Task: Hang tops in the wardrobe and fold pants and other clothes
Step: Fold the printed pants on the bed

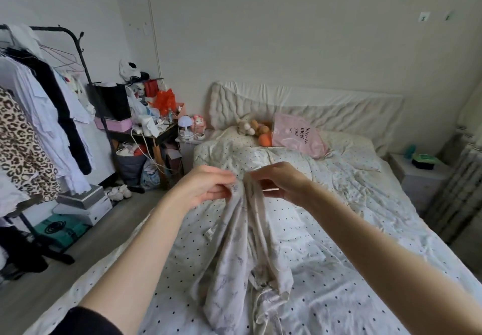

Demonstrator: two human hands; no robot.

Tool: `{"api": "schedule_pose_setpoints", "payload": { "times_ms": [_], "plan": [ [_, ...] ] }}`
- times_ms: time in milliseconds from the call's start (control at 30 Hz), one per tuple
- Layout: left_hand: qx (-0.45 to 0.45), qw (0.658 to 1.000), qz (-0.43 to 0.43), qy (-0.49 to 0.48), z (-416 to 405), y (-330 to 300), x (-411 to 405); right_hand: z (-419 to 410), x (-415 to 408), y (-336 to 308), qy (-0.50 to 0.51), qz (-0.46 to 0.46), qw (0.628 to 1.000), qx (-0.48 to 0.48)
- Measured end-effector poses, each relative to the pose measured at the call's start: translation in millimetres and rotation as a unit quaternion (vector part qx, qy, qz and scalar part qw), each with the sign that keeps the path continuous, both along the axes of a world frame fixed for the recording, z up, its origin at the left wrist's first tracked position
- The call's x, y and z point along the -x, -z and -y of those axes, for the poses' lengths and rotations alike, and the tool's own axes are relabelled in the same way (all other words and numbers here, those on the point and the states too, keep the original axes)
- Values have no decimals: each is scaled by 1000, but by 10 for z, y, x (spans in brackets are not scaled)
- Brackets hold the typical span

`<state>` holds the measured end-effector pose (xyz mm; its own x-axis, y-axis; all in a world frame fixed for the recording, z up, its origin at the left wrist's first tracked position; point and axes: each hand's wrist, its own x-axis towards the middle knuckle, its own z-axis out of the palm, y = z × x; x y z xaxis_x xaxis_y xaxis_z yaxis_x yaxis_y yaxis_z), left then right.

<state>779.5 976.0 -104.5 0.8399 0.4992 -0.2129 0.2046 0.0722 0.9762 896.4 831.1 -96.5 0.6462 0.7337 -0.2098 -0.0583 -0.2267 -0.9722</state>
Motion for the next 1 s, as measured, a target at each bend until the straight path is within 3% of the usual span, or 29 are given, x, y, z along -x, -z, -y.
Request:
{"api": "schedule_pose_setpoints", "payload": {
  "times_ms": [167,367,467,667,833,1000],
  "plan": [
    [-47,999,28,-3,93,-27,-24,11,111,-27,-82,52,995,-23],
    [-270,962,41,-28,108,-38,-15,51,144,-29,-104,82,990,-41],
    [-336,940,46,-39,135,-7,-21,53,175,4,-72,92,992,-35],
    [-350,932,92,4,103,-59,-32,75,135,-36,-12,137,990,-40],
    [-251,955,51,146,-13,-86,45,181,-27,-211,-17,105,991,-84],
    [-293,938,64,172,52,-71,-51,173,-100,-411,-9,88,992,-91]
  ]
}}
